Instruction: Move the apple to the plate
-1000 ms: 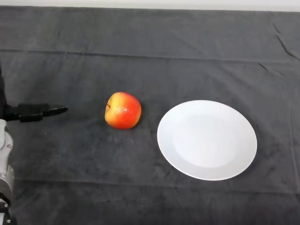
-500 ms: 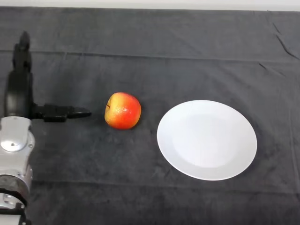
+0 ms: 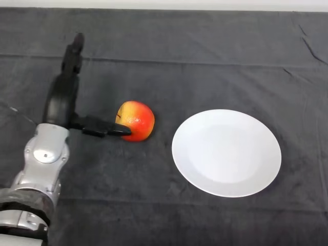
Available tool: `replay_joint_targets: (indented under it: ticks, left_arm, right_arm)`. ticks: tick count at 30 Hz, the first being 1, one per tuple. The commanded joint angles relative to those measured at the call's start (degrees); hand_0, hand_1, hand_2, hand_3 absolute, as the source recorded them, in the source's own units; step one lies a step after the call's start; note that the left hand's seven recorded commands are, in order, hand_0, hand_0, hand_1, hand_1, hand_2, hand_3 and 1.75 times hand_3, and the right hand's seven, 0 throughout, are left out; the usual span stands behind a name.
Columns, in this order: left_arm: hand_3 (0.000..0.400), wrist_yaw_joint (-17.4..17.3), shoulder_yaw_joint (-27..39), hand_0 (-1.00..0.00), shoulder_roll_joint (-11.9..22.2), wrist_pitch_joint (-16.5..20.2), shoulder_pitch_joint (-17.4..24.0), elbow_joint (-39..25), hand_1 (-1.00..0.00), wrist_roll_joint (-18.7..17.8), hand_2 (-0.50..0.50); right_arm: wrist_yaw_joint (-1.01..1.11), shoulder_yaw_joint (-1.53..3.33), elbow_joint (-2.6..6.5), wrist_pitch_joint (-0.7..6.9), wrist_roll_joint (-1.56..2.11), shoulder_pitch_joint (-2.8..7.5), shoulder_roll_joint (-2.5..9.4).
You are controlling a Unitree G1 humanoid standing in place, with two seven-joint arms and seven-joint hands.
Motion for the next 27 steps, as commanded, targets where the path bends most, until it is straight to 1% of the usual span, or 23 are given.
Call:
replay_joint_targets:
  ticks: [1, 8, 14, 20, 27]
  left_arm:
    - [0.000, -0.8, -1.5, 0.00, -0.4, 0.9, -0.3, -2.7, 0.00, 1.3, 0.00]
    - [0.000, -1.7, -4.6, 0.00, -1.1, 1.7, 0.2, -3.9, 0.00, 2.5, 0.00]
    - [0.000, -1.9, -7.3, 0.00, -1.2, 1.9, 0.0, -3.3, 0.00, 3.9, 0.00]
    - [0.000, -1.0, -9.4, 0.00, -0.7, 1.9, -1.1, -0.9, 0.00, 6.0, 0.00]
    - [0.000, 1.0, -11.6, 0.00, -0.5, 3.0, -3.0, 2.4, 0.00, 8.8, 0.00]
  right_arm:
    - [-0.35, -0.27, -1.05, 0.16, 0.56, 0.91, -1.45]
    - [-0.38, -0.25, -1.12, 0.17, 0.55, 0.93, -1.42]
    - [-0.41, -0.24, -1.17, 0.17, 0.55, 0.94, -1.39]
    - [-0.42, -0.24, -1.19, 0.18, 0.55, 0.95, -1.39]
    - [-0.42, -0.25, -1.16, 0.18, 0.56, 0.95, -1.41]
